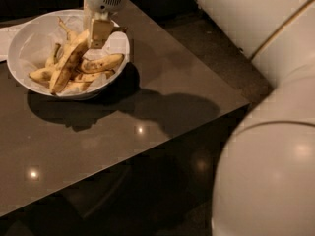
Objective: Pick banana from white bowl
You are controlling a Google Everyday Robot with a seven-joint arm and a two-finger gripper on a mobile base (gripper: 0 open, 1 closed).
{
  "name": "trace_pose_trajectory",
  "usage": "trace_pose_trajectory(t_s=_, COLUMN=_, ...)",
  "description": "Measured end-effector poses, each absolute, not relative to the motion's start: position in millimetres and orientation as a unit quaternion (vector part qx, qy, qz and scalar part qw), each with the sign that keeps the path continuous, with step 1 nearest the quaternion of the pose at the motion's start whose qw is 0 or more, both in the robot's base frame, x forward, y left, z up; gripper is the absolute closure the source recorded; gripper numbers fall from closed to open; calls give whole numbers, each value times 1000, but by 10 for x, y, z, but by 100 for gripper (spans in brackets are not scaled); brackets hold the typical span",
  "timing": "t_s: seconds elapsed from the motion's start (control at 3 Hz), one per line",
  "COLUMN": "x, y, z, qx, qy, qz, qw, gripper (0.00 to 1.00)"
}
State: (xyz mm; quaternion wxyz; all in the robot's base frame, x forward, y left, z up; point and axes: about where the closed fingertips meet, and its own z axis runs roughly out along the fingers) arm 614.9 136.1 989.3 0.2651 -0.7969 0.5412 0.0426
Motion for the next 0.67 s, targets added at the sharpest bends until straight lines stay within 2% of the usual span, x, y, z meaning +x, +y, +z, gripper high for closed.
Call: trace_pose_trajectory(t_s=0.67, x=6003, y=1276, z=10028, qx=-784, qy=558, qz=40, qw=271, gripper=100)
